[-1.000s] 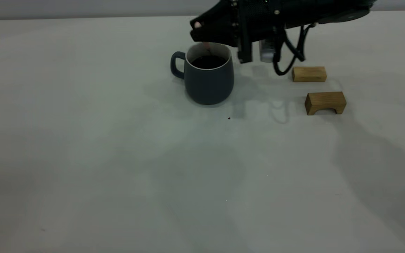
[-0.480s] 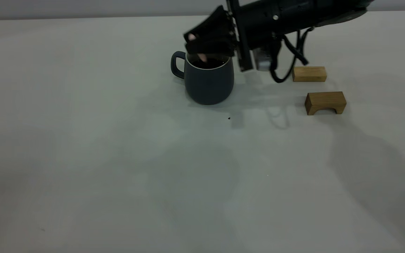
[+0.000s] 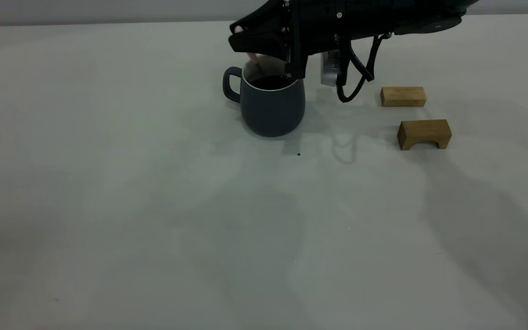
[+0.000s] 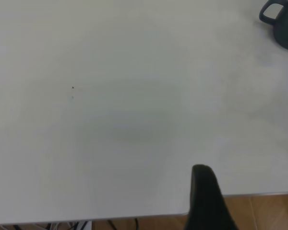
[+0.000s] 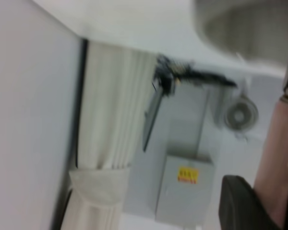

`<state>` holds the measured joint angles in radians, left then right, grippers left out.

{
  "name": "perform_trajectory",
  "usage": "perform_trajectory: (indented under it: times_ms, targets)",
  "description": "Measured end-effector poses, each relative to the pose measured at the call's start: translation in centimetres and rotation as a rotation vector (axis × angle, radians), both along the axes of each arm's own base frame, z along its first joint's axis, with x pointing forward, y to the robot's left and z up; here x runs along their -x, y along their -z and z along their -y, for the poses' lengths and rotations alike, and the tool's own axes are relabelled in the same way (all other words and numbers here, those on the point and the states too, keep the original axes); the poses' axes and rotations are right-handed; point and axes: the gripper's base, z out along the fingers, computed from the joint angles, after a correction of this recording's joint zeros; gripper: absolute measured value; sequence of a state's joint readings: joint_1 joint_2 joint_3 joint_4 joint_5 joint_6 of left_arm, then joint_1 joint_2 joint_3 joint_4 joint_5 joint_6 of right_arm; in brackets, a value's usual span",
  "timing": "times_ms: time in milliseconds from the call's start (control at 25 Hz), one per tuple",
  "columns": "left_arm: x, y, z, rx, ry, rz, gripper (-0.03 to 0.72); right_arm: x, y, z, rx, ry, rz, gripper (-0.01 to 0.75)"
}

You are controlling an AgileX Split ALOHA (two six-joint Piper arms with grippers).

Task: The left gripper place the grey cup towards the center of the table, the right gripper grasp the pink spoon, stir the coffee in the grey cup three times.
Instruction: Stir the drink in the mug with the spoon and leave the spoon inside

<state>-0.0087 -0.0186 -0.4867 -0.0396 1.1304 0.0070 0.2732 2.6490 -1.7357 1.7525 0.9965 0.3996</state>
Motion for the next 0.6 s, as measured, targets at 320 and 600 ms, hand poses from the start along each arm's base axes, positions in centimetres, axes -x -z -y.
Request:
perform_trajectory:
  times_ms: [320, 600]
  targets:
    - [0.0, 0.0, 0.0, 0.0, 0.0, 0.0, 0.519, 0.3, 0.0, 2.0, 0.023, -0.148, 0.16, 0.149]
    - [0.0, 0.0, 0.0, 0.0, 0.0, 0.0, 0.519, 0.7, -0.1, 2.0, 0.011, -0.201, 0.174, 0.149]
